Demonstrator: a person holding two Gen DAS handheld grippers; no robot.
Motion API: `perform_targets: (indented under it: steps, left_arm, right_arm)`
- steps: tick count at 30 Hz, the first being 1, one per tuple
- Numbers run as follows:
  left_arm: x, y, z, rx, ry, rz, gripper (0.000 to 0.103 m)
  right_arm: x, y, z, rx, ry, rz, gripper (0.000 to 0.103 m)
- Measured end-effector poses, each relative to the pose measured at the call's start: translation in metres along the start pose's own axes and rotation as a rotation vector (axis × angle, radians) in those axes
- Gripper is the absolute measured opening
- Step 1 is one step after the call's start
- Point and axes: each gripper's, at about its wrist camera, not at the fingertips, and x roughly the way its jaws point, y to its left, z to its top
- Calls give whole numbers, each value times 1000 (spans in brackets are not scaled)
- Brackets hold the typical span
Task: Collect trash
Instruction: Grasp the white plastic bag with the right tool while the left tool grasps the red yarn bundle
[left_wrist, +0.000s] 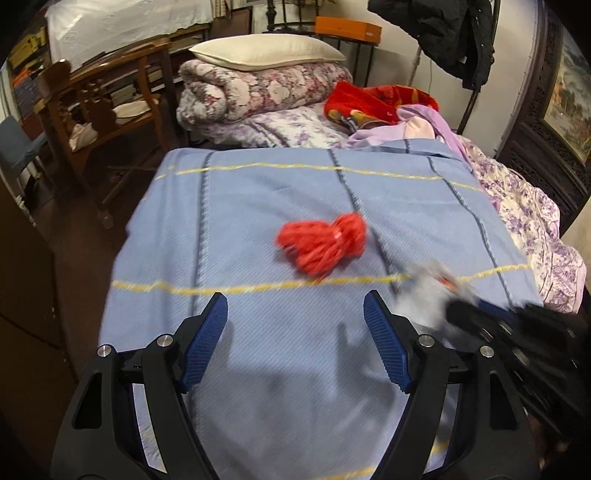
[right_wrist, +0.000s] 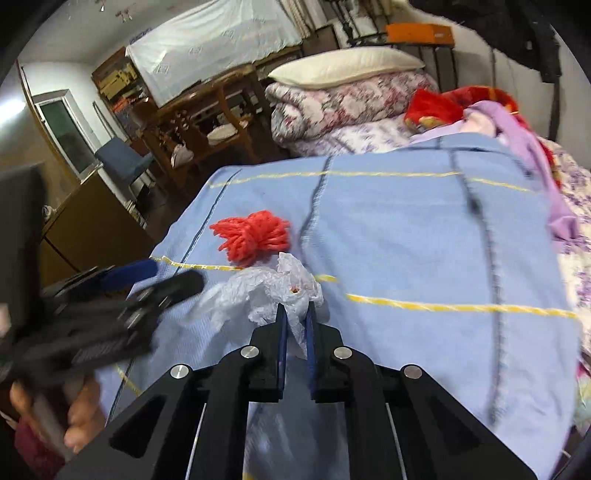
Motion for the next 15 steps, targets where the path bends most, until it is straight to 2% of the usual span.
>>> perform_targets:
  steps: [5, 9, 12, 14, 15]
  left_arm:
    - [32, -15, 20, 8, 37, -6, 74]
    - [53, -15, 32, -15, 47, 7, 74]
    - [61, -12, 39, -34, 53, -17, 74]
    - [61, -12, 40, -33, 53, -21, 62]
    - [61, -13, 39, -28, 55, -28, 51]
  right_arm:
    - [-23, -12, -5, -2, -28, -19, 10]
    - [-30, -14, -9, -24, -33, -28, 10]
    - [-31, -15, -11, -21, -34, -20, 10]
    - [-32, -16, -12, -13, -36, -14, 10]
    - [-32, -15, -13, -12, -37, -15, 10]
